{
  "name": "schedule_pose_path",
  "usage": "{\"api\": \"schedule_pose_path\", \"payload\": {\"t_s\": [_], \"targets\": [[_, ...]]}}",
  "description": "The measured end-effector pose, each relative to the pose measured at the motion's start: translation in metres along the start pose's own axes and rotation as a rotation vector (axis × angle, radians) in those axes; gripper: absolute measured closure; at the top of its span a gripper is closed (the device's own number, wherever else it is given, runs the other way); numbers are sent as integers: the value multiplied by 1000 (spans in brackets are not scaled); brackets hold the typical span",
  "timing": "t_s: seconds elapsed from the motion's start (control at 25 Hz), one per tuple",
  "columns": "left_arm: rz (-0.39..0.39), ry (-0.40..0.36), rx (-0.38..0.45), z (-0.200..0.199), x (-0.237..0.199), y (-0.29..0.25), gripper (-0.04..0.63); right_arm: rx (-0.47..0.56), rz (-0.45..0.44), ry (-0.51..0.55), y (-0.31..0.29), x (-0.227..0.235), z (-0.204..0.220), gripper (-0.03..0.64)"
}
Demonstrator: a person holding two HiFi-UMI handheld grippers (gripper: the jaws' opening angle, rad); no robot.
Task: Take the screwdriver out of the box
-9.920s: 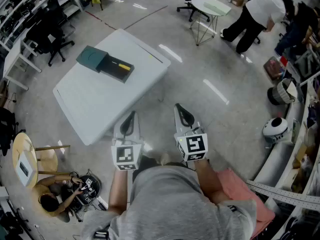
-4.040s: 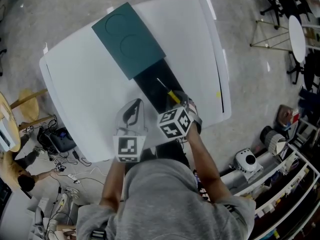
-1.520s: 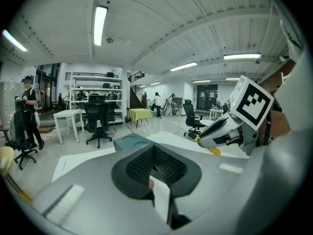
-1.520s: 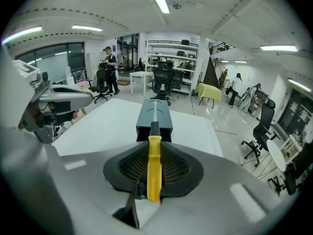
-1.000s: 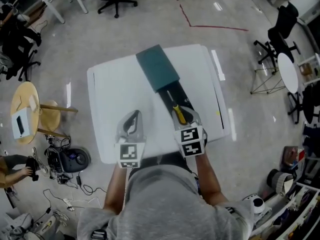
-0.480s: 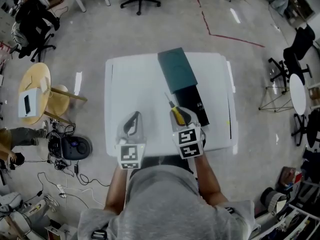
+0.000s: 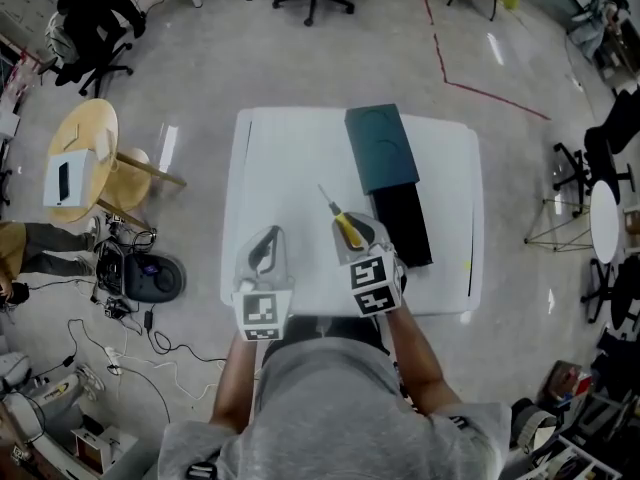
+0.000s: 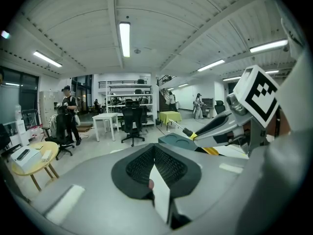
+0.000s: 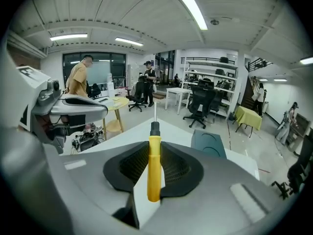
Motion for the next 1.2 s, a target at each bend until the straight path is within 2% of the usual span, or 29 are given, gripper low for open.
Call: {"api": "schedule_pose_path", "payload": {"t_s": [0.28, 0.56, 1.2], "targets": [[-42, 45, -3, 9, -19, -13, 583, 10, -19, 36, -28, -2, -10, 540], [-91, 78, 29, 7, -48, -48, 583, 4, -36, 50, -65, 9, -17, 540], [-81, 110, -2, 40, -93, -140, 583, -42, -104, 36, -176, 22, -23, 540]]}}
Point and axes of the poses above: the fingertips, and each gripper's own axes: y backward along the fingers, x to its right, z out of its underside, the point moved 7 cm from there along y, backward along the fingers, and after that the axes turned 9 degrees about z, right-handed, at the moved point
